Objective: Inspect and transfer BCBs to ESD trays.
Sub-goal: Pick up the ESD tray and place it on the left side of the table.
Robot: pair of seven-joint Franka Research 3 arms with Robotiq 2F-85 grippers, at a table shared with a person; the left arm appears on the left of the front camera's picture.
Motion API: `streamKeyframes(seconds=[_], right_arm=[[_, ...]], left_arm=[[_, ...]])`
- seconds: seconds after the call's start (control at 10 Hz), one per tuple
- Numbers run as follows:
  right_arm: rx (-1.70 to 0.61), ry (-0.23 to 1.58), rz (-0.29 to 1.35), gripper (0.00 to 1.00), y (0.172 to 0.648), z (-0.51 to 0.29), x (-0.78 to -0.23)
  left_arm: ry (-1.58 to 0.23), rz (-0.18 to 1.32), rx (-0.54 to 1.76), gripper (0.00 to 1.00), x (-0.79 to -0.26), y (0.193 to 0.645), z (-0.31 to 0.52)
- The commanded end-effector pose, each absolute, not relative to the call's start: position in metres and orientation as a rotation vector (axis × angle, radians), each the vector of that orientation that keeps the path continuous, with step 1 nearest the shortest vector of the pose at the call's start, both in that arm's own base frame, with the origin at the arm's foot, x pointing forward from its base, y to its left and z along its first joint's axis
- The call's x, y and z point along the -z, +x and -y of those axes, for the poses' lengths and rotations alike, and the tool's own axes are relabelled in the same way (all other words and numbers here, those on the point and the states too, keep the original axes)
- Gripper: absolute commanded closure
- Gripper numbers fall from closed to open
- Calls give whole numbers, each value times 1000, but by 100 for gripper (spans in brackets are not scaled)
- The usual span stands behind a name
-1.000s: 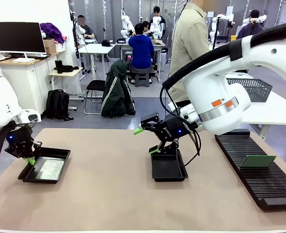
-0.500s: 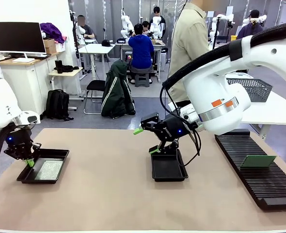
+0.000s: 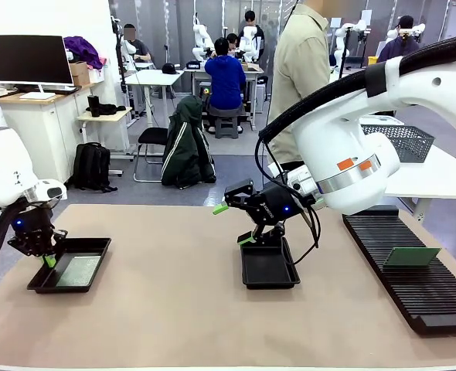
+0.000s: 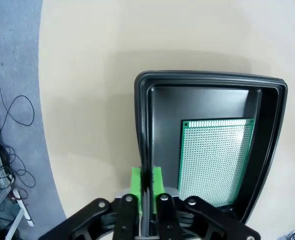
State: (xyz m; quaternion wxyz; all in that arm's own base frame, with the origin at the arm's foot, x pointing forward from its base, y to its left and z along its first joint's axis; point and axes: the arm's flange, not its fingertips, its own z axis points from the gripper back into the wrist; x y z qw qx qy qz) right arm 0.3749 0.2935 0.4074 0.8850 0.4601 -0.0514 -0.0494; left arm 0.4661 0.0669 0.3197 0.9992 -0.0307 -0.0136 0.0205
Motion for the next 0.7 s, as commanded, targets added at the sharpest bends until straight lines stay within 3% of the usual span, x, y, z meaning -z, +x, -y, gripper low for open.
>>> streamKeyframes(seconds=[0.0,0.1,0.3,0.4,0.5,0.6], right_arm=[[117,962,109,0,375,-296,-406],[117,962,109,0,375,-296,-406],[117,962,109,0,375,-296,-406],[117,962,109,0,375,-296,-406],[117,962,109,0,375,-296,-406],[117,962,109,0,375,-296,-406]], left_arm=[[-41,38,-42,18,-319,469,-67],[-41,40,-44,0,-320,468,-67],[-37,42,-39,0,-322,467,-67],[-33,42,-38,8,-325,467,-68],[-28,43,-41,0,-328,466,-68],[-30,46,-36,0,-332,464,-69]])
